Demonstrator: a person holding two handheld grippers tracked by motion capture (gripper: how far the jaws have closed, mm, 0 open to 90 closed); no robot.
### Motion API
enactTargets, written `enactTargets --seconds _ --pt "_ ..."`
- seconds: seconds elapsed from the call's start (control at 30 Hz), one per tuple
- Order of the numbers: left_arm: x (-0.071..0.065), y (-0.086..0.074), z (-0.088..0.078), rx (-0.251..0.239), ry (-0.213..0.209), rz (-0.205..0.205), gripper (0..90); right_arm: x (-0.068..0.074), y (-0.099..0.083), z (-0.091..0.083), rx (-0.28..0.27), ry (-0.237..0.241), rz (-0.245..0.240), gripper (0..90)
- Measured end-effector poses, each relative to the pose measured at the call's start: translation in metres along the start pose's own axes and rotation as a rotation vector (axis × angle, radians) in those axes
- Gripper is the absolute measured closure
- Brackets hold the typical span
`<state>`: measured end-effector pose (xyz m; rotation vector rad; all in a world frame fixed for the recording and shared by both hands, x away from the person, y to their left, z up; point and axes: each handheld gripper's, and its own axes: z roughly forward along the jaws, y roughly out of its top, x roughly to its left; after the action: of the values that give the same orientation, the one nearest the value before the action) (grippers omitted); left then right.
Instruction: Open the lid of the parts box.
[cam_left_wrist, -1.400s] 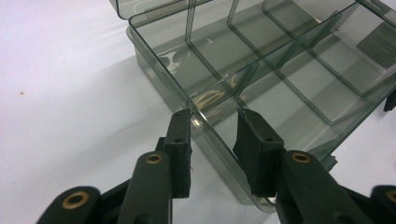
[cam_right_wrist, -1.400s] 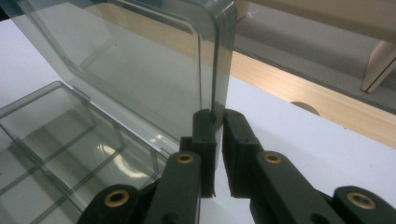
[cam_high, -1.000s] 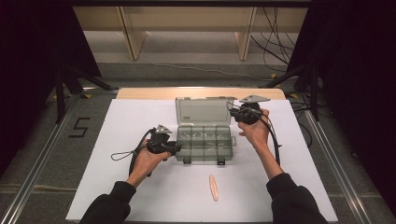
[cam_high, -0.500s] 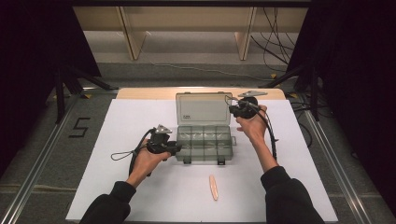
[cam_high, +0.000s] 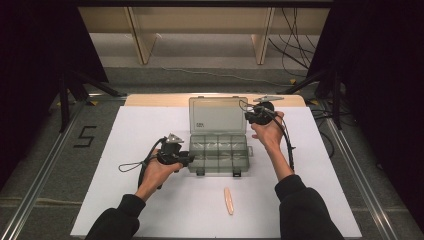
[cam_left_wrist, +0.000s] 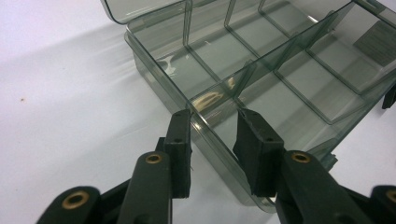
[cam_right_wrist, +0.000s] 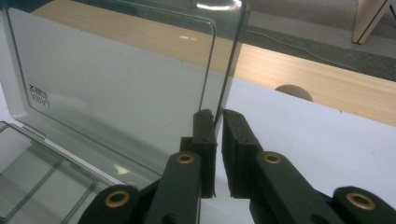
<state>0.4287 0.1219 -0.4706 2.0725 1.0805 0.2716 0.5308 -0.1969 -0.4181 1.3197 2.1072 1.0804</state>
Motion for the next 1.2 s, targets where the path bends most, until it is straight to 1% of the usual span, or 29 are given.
enactTargets --seconds 0.03,0.07,0.17,0.2,0.23,0.27,0.33,0.4,0.43,0.47,0.5,0.57,0.6,0.67,0.7,0.73,0.77,0.8,0.83,0.87,0.9,0.93,1.0,1.03,1.07,1.1,1.13,1.17,1.2 --pt "0.000 0.000 0.000 0.005 -0.001 0.005 66.2 0.000 0.000 0.000 0.003 -0.002 0.003 84.7" --pt "0.000 0.000 0.000 0.003 0.000 0.002 66.1 0.003 0.000 0.000 0.011 -0.005 0.023 84.7" --pt "0.000 0.000 0.000 0.002 0.000 0.000 66.2 0.002 0.000 0.000 0.014 -0.012 0.020 84.8" --pt "0.000 0.000 0.000 0.000 -0.002 -0.002 66.1 0.004 0.000 0.000 0.017 -0.010 0.047 84.8" --pt "0.000 0.000 0.000 -0.001 -0.002 -0.004 66.2 0.003 0.001 0.000 0.018 -0.015 0.034 84.8" --pt "0.000 0.000 0.000 -0.001 -0.002 -0.004 66.1 0.000 0.000 0.002 -0.008 -0.009 0.005 84.7" --pt "0.000 0.000 0.000 -0.003 -0.003 -0.005 66.1 0.000 0.000 0.002 -0.006 -0.009 0.002 84.5" --pt "0.001 0.000 0.000 -0.005 -0.006 -0.006 66.1 0.000 -0.001 0.002 -0.006 -0.012 0.012 84.3" --pt "0.000 -0.001 0.001 -0.012 -0.004 -0.015 66.1 -0.001 -0.001 0.001 0.006 -0.009 0.020 83.9" --pt "0.001 -0.001 0.001 -0.014 -0.004 -0.019 66.1 0.001 -0.001 0.000 0.015 -0.016 0.045 83.1" --pt "0.002 -0.001 -0.001 0.000 -0.011 -0.005 66.0 0.001 -0.001 0.000 0.015 -0.020 0.053 82.5" --pt "0.001 -0.001 0.000 -0.005 -0.011 -0.014 65.7 0.000 -0.001 0.000 0.005 -0.016 0.040 81.5" --pt "0.001 -0.001 0.000 -0.004 -0.013 -0.015 65.5 0.001 -0.001 -0.001 0.016 -0.012 0.045 81.0" --pt "0.001 -0.001 -0.001 -0.006 -0.011 -0.023 64.3 0.002 -0.001 -0.001 0.008 -0.003 0.051 79.5" --pt "0.001 -0.001 -0.001 -0.015 -0.007 -0.035 62.8 0.000 -0.001 0.000 -0.022 0.006 0.017 78.3" --pt "0.002 -0.001 -0.001 -0.013 -0.005 -0.031 61.4 0.002 -0.001 -0.002 -0.022 0.012 0.025 76.5" --pt "0.003 -0.001 -0.002 -0.014 -0.009 -0.034 60.3 0.003 -0.001 -0.002 -0.028 0.018 0.011 74.3" --pt "0.002 -0.001 -0.003 -0.029 -0.008 -0.049 59.1 0.004 -0.002 -0.003 -0.038 0.018 -0.022 71.8" --pt "0.003 -0.001 -0.004 -0.034 -0.019 -0.051 57.8 0.007 -0.001 -0.005 -0.027 0.024 -0.014 68.4" --pt "0.002 0.000 -0.006 -0.046 -0.019 -0.058 56.0 0.009 -0.002 -0.006 -0.037 0.023 -0.024 64.3" --pt "0.002 0.000 -0.008 -0.054 -0.018 -0.054 53.6 0.012 -0.001 -0.009 -0.033 0.031 -0.030 60.1" --pt "0.001 0.000 -0.009 -0.070 -0.011 -0.062 50.9 0.014 -0.001 -0.012 -0.029 0.035 -0.039 56.7" --pt "0.000 0.000 -0.014 -0.079 -0.024 -0.051 48.3 0.019 0.000 -0.018 -0.042 0.047 -0.070 51.8" --pt "-0.001 0.000 -0.017 -0.085 -0.028 -0.046 47.6 0.021 0.000 -0.022 -0.045 0.053 -0.096 50.0" --pt "-0.003 0.000 -0.019 -0.095 -0.028 -0.039 45.9 0.025 0.000 -0.026 -0.043 0.061 -0.086 48.5" --pt "-0.004 0.000 -0.022 -0.102 -0.035 -0.031 44.2 0.027 0.000 -0.031 -0.033 0.065 -0.092 47.1" --pt "-0.006 0.000 -0.024 -0.112 -0.036 -0.031 42.2 0.029 -0.001 -0.033 -0.046 0.073 -0.108 45.6" --pt "-0.008 0.000 -0.027 -0.121 -0.035 -0.037 40.8 0.032 -0.002 -0.037 -0.037 0.083 -0.112 44.2" --pt "-0.010 0.000 -0.028 -0.133 -0.042 -0.040 39.4 0.035 -0.004 -0.040 -0.041 0.087 -0.128 43.0"
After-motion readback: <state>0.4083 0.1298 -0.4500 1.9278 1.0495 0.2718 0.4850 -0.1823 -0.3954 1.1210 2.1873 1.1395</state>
